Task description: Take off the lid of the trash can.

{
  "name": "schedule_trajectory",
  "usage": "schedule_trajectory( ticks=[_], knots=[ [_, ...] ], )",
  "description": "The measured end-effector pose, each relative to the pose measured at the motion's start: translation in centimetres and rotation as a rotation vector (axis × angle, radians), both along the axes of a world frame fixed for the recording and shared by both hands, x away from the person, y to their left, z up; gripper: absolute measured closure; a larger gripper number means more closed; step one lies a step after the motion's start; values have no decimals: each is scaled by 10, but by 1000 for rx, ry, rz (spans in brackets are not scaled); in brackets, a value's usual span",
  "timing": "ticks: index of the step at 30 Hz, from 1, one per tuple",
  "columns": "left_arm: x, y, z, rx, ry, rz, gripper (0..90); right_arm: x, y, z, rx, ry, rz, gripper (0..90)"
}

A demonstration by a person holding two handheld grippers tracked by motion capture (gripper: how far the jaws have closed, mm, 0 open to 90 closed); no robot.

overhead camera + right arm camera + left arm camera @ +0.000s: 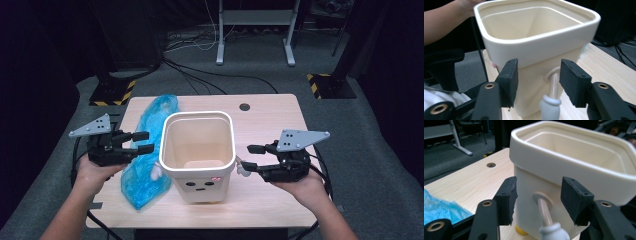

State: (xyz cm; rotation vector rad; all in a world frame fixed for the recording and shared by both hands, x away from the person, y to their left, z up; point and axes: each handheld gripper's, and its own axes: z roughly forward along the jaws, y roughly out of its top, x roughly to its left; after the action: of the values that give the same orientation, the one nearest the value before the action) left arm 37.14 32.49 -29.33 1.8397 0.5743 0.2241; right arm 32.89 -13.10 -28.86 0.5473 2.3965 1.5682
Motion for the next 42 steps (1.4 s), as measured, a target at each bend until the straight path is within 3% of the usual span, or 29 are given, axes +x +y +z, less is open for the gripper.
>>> schedule_trajectory(
  ticks=[11, 18, 23, 30, 42],
  knots=[
    [15, -6, 22, -25, -25, 15, 473, -4, 6, 21, 4, -31, 50, 528],
    [23, -17, 36, 5, -56, -2, 463, -5, 11, 30, 45, -32, 82, 484],
    [32, -27, 41, 23, -47, -19, 449, -7, 19, 31, 33, -37, 120, 485],
    [46, -42, 38, 59, -30, -28, 425, -6, 33, 28, 0, -38, 166, 507],
    [62, -51, 31, 82, -15, -24, 493, -3, 49, 24, -36, -35, 222, 555]
  ],
)
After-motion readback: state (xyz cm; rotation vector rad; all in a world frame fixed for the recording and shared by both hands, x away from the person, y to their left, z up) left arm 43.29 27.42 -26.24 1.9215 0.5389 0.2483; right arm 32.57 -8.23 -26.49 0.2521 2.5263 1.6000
